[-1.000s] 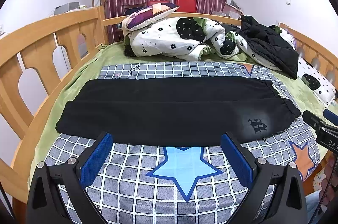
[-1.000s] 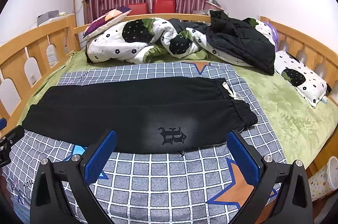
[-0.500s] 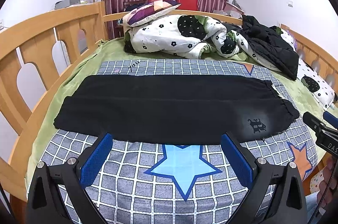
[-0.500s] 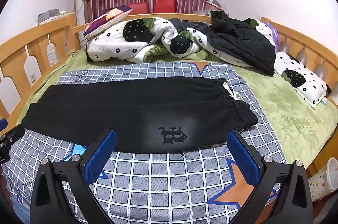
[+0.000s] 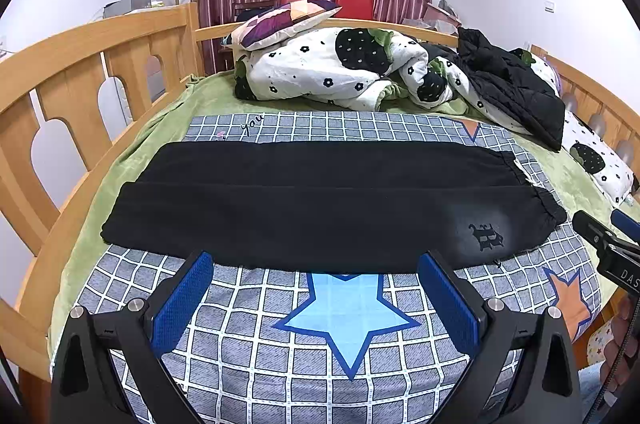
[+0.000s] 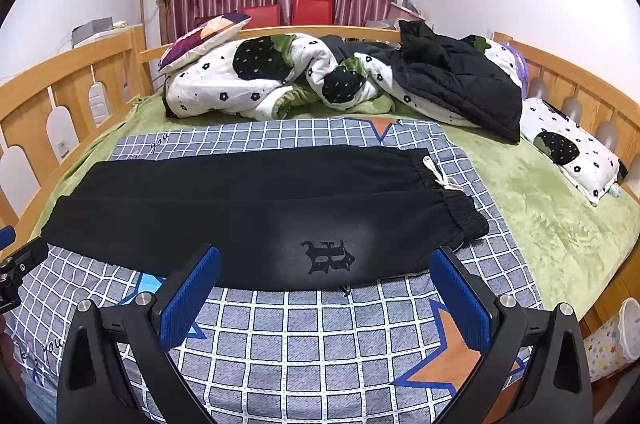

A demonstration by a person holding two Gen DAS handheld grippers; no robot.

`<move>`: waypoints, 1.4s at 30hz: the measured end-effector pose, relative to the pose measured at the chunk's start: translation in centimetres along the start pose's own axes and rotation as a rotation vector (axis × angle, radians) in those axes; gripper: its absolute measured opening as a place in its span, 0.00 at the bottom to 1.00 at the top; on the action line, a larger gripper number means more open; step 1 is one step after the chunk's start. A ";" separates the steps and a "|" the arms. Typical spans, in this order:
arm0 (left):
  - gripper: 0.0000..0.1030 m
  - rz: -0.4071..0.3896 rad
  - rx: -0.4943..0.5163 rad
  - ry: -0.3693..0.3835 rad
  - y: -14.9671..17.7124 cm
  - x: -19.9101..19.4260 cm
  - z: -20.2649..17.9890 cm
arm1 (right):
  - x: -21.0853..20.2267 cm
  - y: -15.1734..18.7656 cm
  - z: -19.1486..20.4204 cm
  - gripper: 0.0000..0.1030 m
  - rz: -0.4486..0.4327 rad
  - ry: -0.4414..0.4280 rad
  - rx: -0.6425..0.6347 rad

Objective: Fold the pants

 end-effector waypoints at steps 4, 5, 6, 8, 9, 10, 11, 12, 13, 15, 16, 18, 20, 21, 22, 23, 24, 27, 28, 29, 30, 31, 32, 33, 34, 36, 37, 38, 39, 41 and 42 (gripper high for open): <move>1.00 0.000 -0.001 0.002 0.1 0.0 0.0 | 0.0 -0.1 0.0 1.00 0.000 -0.002 0.003; 1.00 -0.001 0.000 0.001 0.1 0.0 0.0 | 0.1 0.0 0.1 1.00 0.000 -0.001 0.002; 1.00 -0.002 0.001 0.000 0.1 0.0 0.0 | 0.1 0.0 0.0 1.00 0.001 0.000 0.002; 1.00 -0.001 0.001 -0.001 0.0 0.1 0.0 | 0.1 0.0 0.0 1.00 0.000 0.000 0.001; 1.00 0.000 0.000 0.000 0.0 0.1 0.0 | 0.1 0.0 0.0 1.00 -0.001 -0.001 0.001; 1.00 0.001 -0.001 0.001 0.1 0.1 0.0 | 0.1 0.0 0.0 1.00 -0.001 -0.001 0.001; 1.00 0.000 -0.001 0.001 0.0 0.0 0.0 | 0.1 0.0 0.0 1.00 -0.001 0.000 0.002; 1.00 0.000 0.000 0.000 0.0 0.0 0.0 | 0.1 0.0 0.0 1.00 -0.001 0.000 0.002; 1.00 0.001 0.001 0.000 0.0 0.1 -0.1 | 0.0 -0.1 0.0 1.00 -0.001 0.000 0.003; 1.00 -0.002 0.002 0.000 0.0 0.0 0.0 | 0.0 -0.1 0.0 1.00 -0.004 -0.001 0.003; 1.00 -0.002 0.002 -0.001 0.0 0.1 0.0 | 0.0 -0.1 0.0 1.00 -0.004 0.001 0.003; 1.00 0.000 0.000 0.000 0.0 0.1 0.0 | 0.0 -0.2 0.0 1.00 -0.005 0.001 0.003; 1.00 0.001 -0.001 0.000 0.0 0.1 0.0 | 0.0 -0.1 0.0 1.00 -0.006 0.002 0.003; 1.00 0.001 -0.001 0.001 0.0 0.1 0.0 | 0.0 -0.2 0.0 1.00 -0.006 0.002 0.003; 1.00 0.001 -0.001 0.001 0.1 0.1 0.0 | 0.0 -0.2 0.0 1.00 -0.005 0.001 0.004; 1.00 0.001 0.000 0.000 0.1 0.1 0.0 | 0.0 -0.2 0.0 1.00 -0.004 0.000 0.004; 1.00 0.001 0.000 0.000 0.1 0.1 0.0 | 0.0 -0.2 0.0 1.00 -0.007 0.000 0.002; 1.00 -0.001 0.000 -0.001 0.1 0.1 0.0 | 0.0 -0.3 0.0 1.00 -0.010 0.002 -0.001; 1.00 -0.001 -0.001 0.000 0.1 0.1 0.0 | 0.0 -0.3 0.0 1.00 -0.010 0.002 0.000; 1.00 -0.001 -0.001 0.002 0.1 0.1 0.0 | 0.0 -0.3 0.0 1.00 -0.013 0.003 -0.001; 1.00 -0.001 -0.001 0.002 0.1 0.1 0.0 | 0.0 -0.3 0.0 1.00 -0.014 0.005 -0.001; 1.00 -0.001 0.000 0.000 0.1 0.1 -0.1 | 0.0 -0.3 0.1 1.00 -0.015 0.004 -0.002; 1.00 0.000 0.001 -0.001 0.0 0.1 0.0 | -0.1 -0.3 0.1 1.00 -0.014 0.003 -0.001; 1.00 0.000 0.001 -0.001 0.0 0.1 0.0 | -0.1 -0.4 0.1 1.00 -0.014 0.002 -0.001; 1.00 0.000 0.001 -0.002 0.0 0.1 -0.1 | -0.1 -0.4 0.2 1.00 -0.013 0.001 -0.002; 1.00 -0.003 0.003 -0.004 0.0 0.0 0.0 | -0.1 -0.3 0.3 1.00 -0.011 -0.005 -0.006; 1.00 -0.008 0.006 -0.011 0.0 0.0 0.0 | -0.1 -0.3 0.4 1.00 -0.011 -0.005 -0.008; 1.00 -0.012 0.008 -0.015 -0.1 -0.2 0.0 | -0.2 -0.2 0.6 1.00 -0.013 -0.006 -0.009; 1.00 -0.016 0.008 -0.022 -0.2 -0.3 0.0 | -0.3 -0.2 0.7 1.00 -0.015 -0.011 -0.011; 1.00 -0.025 0.005 -0.029 -0.3 -0.9 0.2 | -0.4 -0.2 0.9 1.00 -0.014 -0.017 -0.012; 1.00 -0.032 0.003 -0.030 -0.5 -1.3 0.2 | -0.4 -0.2 1.0 1.00 -0.014 -0.024 -0.007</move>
Point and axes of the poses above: each gripper's, at about its wrist camera, not at the fingertips, and x roughly the way its jaws point, z to its left, y to its underside, the point moved 5 cm from there along x, roughly the way its jaws point, and after that the axes turned 7 degrees about x, right-handed, at the moved point
